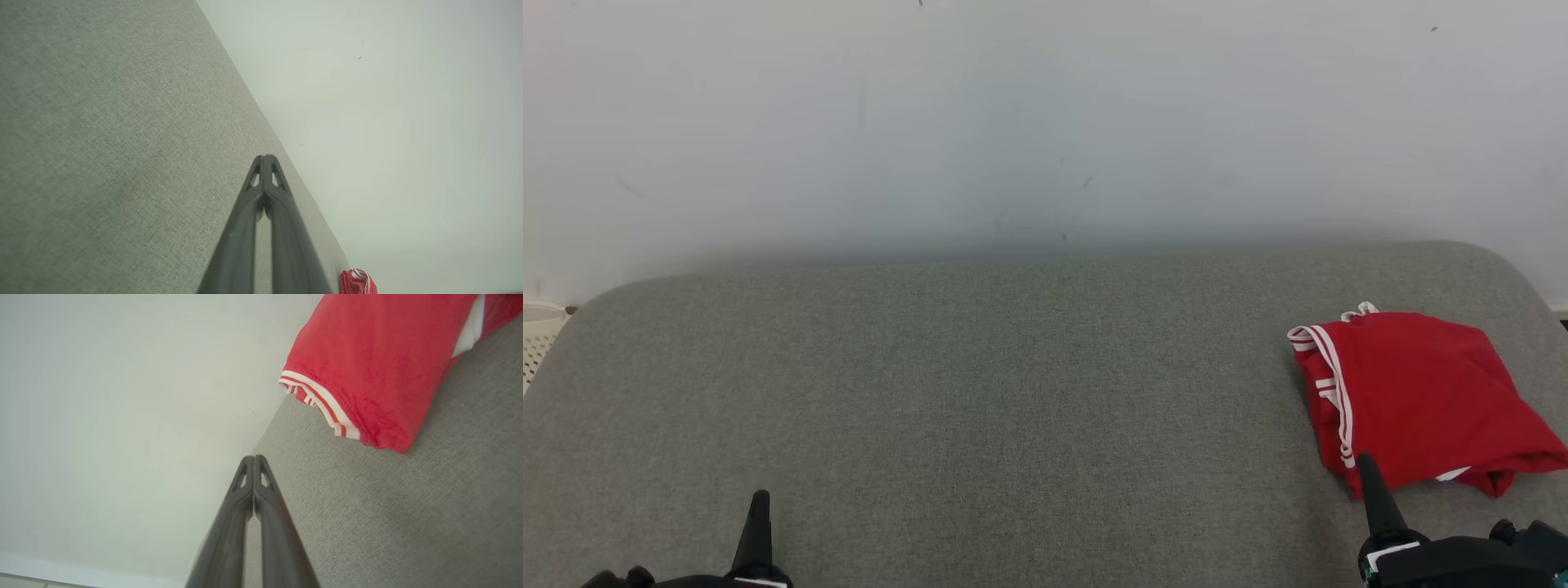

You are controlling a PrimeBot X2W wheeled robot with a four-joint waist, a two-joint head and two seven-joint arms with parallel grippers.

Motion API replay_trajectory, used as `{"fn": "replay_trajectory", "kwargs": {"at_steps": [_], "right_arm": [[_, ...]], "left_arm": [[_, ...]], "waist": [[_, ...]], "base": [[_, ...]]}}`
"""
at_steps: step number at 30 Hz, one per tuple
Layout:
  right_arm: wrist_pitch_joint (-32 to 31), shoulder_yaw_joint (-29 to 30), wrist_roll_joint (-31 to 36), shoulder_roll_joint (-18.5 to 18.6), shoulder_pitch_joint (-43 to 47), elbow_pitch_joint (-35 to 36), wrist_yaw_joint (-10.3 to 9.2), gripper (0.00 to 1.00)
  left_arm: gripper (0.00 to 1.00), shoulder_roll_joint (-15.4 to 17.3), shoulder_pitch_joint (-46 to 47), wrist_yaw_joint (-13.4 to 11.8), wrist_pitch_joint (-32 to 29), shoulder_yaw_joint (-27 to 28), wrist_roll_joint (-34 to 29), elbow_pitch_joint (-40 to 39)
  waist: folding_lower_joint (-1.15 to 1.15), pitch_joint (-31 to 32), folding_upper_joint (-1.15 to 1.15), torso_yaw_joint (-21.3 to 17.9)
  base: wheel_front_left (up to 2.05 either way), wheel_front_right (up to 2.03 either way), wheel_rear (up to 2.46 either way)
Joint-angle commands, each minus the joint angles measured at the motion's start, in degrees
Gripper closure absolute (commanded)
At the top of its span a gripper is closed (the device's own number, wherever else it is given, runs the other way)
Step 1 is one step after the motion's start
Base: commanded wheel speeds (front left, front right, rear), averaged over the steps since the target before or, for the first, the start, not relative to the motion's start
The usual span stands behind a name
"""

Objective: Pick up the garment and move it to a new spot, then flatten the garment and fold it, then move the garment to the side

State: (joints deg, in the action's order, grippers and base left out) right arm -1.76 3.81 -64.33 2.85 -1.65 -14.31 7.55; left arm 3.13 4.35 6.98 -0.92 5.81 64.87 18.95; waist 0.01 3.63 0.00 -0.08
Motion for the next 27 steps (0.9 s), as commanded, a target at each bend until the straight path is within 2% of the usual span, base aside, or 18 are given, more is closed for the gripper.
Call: {"fn": "replay_trajectory", "kwargs": {"at_steps": [1, 27], "right_arm": [[-0.1, 0.3, -1.4, 0.2, -1.3, 0.7, -0.05, 1.00], [-0.8, 1.8, -14.8, 0.4, -2.8, 0.8, -0.08, 1.00]], "left_arm": [[1.00, 0.0, 1.7, -0.2, -0.4, 0.2, 1.8, -0.4], [1.00, -0.1, 5.4, -0.3, -4.4, 0.3, 14.2, 0.3]], "waist": [[-0.01, -0.1, 0.00, 0.0], [-0.01, -1.5, 0.00, 0.0]], "base": [[0.00, 0.00, 0.00], [0.00, 0.00, 0.00]]}}
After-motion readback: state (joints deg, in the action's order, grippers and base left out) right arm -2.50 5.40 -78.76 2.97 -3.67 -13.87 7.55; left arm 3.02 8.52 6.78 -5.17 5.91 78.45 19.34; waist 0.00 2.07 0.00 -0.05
